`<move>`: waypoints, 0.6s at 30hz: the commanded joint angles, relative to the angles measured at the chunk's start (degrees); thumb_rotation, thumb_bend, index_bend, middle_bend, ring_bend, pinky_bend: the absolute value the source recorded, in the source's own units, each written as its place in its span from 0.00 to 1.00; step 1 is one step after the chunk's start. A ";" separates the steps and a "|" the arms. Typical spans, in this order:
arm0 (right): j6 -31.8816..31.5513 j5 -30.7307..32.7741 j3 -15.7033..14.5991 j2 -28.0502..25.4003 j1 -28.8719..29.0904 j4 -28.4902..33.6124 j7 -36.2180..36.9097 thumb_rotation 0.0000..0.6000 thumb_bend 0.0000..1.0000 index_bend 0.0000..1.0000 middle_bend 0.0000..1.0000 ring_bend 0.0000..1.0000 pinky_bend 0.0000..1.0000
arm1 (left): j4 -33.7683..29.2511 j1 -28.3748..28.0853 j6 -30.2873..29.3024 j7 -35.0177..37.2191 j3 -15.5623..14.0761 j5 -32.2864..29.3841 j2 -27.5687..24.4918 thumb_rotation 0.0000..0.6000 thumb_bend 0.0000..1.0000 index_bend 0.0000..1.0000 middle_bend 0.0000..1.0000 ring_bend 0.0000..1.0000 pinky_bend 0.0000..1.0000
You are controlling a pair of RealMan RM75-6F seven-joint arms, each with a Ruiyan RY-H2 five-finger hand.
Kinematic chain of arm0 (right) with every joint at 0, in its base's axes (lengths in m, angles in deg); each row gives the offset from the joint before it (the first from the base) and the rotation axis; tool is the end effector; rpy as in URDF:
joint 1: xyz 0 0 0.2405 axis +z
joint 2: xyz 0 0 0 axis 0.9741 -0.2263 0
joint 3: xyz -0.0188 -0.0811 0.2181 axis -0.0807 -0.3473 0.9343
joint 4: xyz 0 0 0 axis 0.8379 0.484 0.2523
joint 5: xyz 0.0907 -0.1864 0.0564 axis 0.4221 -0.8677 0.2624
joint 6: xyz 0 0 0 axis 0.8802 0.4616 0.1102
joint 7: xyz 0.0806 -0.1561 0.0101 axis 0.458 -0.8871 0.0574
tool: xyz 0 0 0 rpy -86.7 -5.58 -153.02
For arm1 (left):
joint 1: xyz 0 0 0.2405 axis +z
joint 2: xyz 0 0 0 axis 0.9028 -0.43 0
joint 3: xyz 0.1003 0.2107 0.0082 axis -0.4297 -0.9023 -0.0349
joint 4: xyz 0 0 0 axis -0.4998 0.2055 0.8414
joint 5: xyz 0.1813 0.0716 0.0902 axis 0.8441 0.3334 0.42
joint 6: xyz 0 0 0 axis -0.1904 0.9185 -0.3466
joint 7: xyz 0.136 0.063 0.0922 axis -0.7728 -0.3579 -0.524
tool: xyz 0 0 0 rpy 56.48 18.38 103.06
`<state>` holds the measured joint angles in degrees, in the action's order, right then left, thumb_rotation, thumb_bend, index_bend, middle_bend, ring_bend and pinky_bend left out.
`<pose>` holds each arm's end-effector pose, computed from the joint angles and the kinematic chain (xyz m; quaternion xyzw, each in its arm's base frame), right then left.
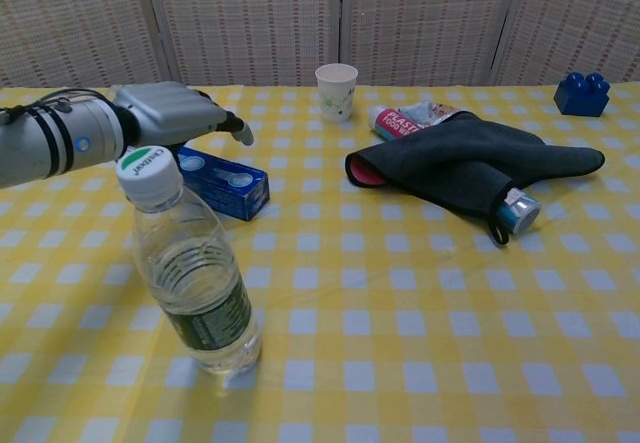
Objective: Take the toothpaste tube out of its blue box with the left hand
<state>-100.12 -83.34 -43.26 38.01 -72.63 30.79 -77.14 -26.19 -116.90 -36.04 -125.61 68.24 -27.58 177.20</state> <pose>-0.2915 -0.2050 0.1739 0.6364 -0.3233 0.3796 0.5886 -0.1079 0.4084 -0.0407 -0.8375 -0.1858 -0.2454 0.4515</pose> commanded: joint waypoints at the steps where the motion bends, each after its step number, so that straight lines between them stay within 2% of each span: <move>1: -0.25 0.13 -0.02 -0.14 -0.25 -0.15 0.25 1.00 0.18 0.24 0.25 0.16 0.31 | 1.31 -1.13 0.25 -1.76 -0.44 -2.68 1.26 1.00 0.16 0.26 0.19 0.17 0.08; 13: -1.16 0.38 0.14 -0.67 -0.97 -0.19 0.85 1.00 0.18 0.24 0.25 0.16 0.31 | 4.25 -3.64 0.14 -4.60 -1.85 -7.82 4.82 1.00 0.19 0.30 0.24 0.17 0.08; 18: -1.26 0.62 0.16 -0.78 -1.24 -0.30 1.07 1.00 0.18 0.24 0.25 0.16 0.31 | 4.93 -4.46 -0.50 -3.73 -1.95 -7.74 6.04 1.00 0.23 0.38 0.32 0.20 0.08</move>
<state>-101.37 -82.73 -43.10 37.24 -73.86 30.50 -76.08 -21.37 -121.26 -36.35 -129.59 66.31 -35.49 183.07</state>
